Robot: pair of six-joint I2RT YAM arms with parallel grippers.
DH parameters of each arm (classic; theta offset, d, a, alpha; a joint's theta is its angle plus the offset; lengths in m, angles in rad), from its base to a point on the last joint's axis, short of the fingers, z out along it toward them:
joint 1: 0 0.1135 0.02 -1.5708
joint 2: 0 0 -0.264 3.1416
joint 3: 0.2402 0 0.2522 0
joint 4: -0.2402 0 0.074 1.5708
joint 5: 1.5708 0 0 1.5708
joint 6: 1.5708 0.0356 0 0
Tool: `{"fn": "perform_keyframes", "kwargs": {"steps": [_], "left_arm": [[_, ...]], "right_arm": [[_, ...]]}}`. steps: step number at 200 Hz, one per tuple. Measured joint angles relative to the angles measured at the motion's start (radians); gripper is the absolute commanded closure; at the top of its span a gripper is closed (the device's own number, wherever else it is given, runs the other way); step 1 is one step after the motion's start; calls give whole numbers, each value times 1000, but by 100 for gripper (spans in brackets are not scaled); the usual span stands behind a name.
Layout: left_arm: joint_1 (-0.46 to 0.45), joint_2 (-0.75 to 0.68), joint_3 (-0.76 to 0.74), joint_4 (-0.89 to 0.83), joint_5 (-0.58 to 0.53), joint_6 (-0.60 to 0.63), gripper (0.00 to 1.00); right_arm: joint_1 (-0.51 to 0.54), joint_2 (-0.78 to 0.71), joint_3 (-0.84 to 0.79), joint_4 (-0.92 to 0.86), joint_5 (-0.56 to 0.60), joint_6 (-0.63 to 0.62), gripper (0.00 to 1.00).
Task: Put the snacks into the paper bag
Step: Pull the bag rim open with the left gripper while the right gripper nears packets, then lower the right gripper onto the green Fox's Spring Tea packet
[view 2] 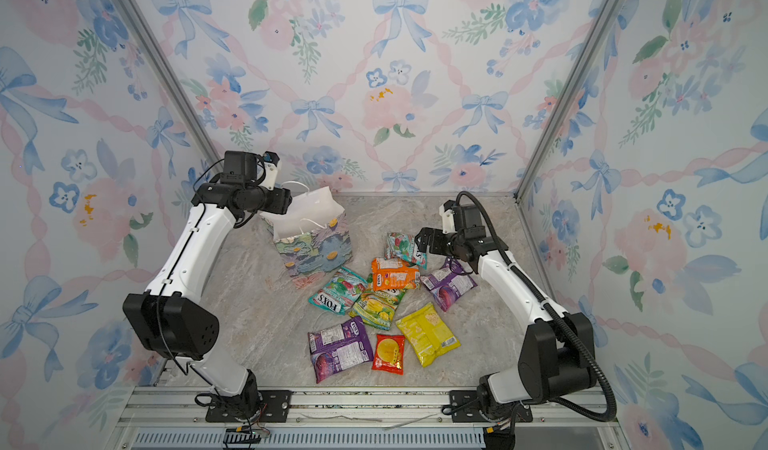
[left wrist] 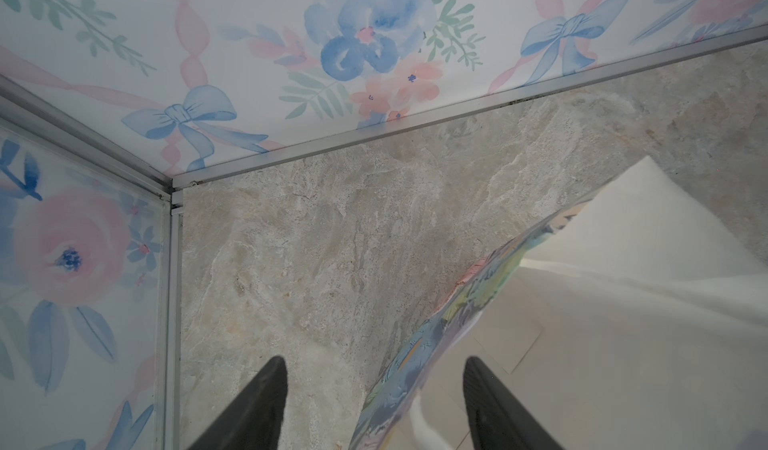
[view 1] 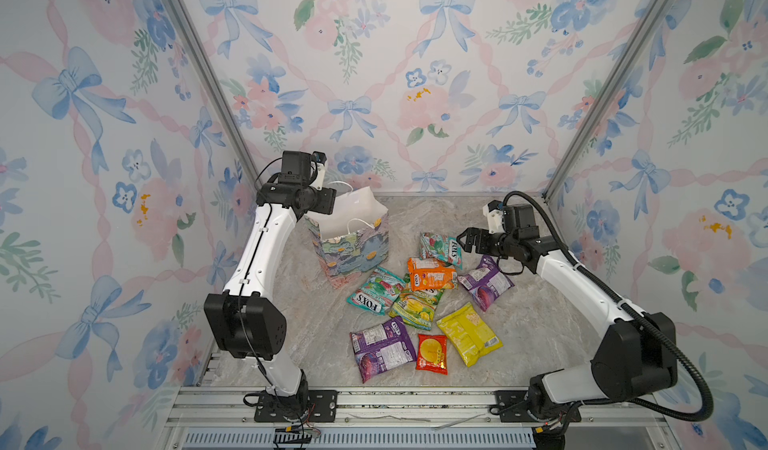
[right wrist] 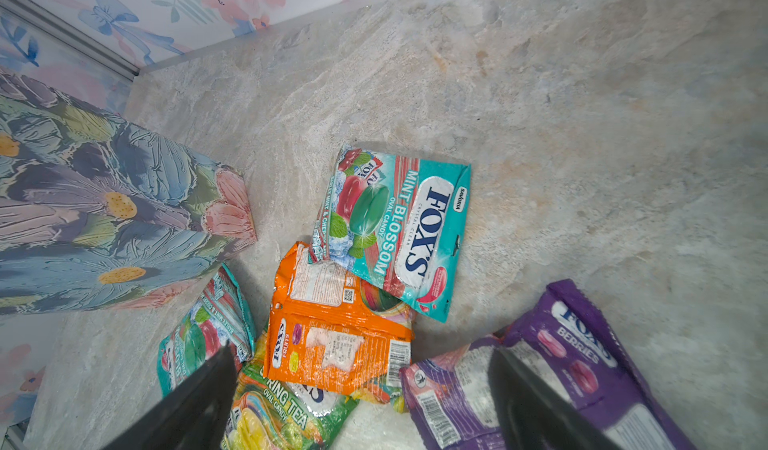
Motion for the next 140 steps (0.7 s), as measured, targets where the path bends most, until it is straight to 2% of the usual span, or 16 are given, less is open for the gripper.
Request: {"fn": "perform_keyframes", "kwargs": {"steps": [32,65,94,102,123,140], "left_arm": [[0,42,10,-1,15,10,39],[0,60,24,-4,35,12,54],[0,60,41,-2,45,13,81],[0,60,42,-2,47,6,86],[-1,60,42,-3,47,5,92],[-1,60,42,-3,47,3,95]], "right_arm": [[0,0,0,0,0,0,3],[5,6,2,0,-4,1,3],[35,21,4,1,-12,8,3],[51,27,5,0,-16,11,2],[93,40,5,2,-35,32,0],[134,49,5,5,-54,64,3]]}}
